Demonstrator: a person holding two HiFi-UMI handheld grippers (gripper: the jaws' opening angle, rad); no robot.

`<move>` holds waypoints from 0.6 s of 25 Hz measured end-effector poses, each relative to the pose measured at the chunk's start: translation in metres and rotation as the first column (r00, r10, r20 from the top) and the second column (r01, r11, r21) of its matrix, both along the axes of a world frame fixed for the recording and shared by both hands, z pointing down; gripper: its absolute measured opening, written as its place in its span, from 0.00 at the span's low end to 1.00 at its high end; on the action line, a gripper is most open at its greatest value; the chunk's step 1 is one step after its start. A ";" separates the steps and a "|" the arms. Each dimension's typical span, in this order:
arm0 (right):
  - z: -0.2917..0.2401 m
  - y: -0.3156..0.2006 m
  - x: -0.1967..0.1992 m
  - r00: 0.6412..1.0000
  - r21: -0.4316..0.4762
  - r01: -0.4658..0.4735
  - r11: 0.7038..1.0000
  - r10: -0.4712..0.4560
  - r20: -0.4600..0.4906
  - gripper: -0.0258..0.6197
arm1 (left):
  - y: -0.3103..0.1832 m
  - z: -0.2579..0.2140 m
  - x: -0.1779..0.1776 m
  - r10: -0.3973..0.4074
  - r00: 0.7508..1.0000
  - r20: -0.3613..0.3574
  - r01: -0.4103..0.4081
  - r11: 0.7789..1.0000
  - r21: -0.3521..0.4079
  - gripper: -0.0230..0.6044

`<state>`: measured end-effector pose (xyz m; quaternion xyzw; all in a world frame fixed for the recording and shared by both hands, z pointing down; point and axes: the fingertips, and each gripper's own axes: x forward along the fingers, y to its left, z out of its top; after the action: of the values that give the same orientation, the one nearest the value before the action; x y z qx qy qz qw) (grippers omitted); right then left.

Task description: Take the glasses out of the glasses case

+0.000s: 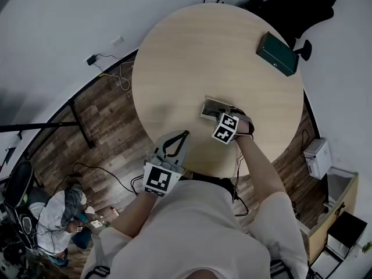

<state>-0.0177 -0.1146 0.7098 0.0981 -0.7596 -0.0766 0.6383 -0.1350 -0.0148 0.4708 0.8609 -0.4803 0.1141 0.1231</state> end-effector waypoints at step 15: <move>0.016 0.001 -0.005 0.995 -0.052 0.042 0.998 -0.047 -0.093 0.13 | 0.000 0.010 -0.007 0.001 1.000 -0.030 -0.002 1.000 -0.022 0.05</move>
<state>-0.0225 -0.1132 0.7257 0.0612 -0.7324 -0.0763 0.6738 -0.1424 -0.0149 0.4807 0.8614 -0.4765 0.1066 0.1397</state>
